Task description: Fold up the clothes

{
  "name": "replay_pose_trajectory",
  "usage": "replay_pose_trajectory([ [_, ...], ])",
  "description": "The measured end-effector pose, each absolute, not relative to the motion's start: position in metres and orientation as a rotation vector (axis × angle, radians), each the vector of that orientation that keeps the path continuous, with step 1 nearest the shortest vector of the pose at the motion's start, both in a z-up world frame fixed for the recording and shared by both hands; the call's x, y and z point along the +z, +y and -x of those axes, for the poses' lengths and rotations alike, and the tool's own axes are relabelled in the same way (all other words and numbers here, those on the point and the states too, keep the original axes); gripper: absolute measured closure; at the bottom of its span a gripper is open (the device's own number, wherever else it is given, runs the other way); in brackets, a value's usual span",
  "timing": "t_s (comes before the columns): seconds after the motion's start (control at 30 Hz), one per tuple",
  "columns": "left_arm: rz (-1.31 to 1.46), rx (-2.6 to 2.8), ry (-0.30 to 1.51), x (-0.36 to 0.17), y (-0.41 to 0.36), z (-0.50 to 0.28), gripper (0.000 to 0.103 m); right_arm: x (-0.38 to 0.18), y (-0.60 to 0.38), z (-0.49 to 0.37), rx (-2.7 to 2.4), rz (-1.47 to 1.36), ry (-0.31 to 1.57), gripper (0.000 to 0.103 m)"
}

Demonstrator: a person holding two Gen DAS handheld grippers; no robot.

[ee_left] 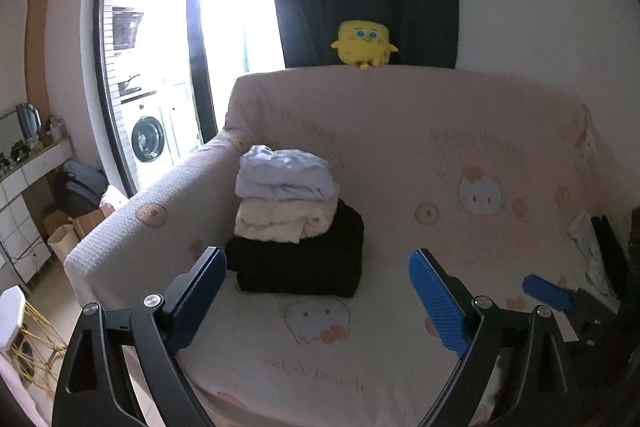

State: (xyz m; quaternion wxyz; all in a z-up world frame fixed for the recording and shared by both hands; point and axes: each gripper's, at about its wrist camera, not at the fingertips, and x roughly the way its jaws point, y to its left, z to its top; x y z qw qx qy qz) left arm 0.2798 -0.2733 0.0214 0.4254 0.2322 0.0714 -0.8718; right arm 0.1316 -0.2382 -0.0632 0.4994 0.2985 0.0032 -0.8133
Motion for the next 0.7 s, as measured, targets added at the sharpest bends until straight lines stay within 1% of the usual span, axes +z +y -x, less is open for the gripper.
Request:
replay_pose_trajectory([
  [0.1, -0.606, -2.165, 0.132, 0.019, -0.264, -0.277, 0.010, -0.061, -0.241, -0.142, -1.981, -0.689, 0.106, 0.001],
  [0.23, -0.620, -2.161, 0.116, 0.015, -0.256, -0.279, 0.010, -0.058, -0.242, -0.150, -1.946, -0.686, 0.115, 0.001],
  [0.57, -0.625, -2.166, 0.190, 0.013, -0.258, -0.295, 0.010, -0.060, -0.246, -0.158, -1.937, -0.721, 0.198, 0.001],
  [0.7, -0.609, -2.179, 0.162, 0.017, -0.252, -0.299, 0.010, -0.060, -0.244, -0.160, -1.949, -0.730, 0.210, 0.001],
])
